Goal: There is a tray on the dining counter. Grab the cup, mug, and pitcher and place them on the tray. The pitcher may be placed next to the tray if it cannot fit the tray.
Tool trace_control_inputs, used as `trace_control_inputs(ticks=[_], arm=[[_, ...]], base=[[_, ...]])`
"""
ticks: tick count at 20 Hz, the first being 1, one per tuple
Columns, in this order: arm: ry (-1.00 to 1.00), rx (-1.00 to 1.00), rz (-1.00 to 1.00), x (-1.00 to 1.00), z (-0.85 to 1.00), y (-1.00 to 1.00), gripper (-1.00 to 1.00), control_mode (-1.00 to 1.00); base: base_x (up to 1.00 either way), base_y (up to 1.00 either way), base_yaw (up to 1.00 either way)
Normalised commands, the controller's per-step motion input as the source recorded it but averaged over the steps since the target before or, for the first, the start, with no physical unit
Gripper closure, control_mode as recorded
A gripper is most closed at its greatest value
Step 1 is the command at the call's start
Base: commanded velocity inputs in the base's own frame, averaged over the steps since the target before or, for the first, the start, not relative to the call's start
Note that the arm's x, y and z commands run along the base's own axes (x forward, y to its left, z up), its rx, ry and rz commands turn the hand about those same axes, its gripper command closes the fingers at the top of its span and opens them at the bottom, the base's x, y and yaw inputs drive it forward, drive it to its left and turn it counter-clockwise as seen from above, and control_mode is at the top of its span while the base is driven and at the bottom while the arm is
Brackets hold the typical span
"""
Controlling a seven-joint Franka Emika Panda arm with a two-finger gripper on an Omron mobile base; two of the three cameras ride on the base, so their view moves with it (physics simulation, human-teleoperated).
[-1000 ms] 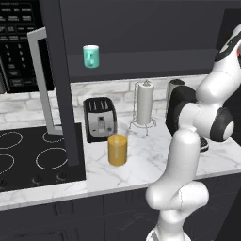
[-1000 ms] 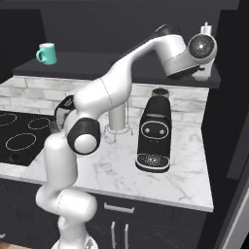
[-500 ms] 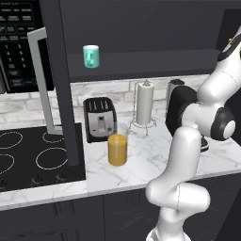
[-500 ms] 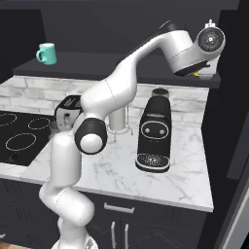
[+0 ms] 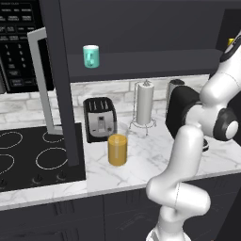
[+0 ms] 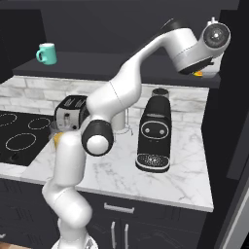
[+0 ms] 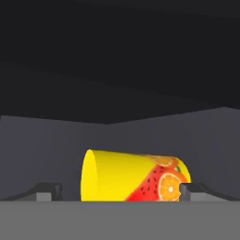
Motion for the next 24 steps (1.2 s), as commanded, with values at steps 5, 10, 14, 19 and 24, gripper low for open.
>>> trace_control_inputs(ticks=[5, 10, 14, 19, 24], arm=[[0.0, -0.03, 0.0, 0.01, -0.03, 0.03, -1.0, -1.0], [0.01, -0.04, 0.0, 0.0, -0.08, 0.09, -1.0, -1.0], [0.01, -0.06, 0.0, 0.0, -0.16, 0.17, -1.0, -1.0], [0.01, -0.05, 0.0, 0.01, -0.19, 0.16, -1.0, -1.0], [0.0, -0.01, 0.0, 0.07, -0.09, 0.03, -1.0, -1.0]], base=[[0.0, 0.0, 0.0], [0.0, 0.0, 0.0], [0.0, 0.0, 0.0], [0.0, 0.0, 0.0], [0.0, 0.0, 0.0]])
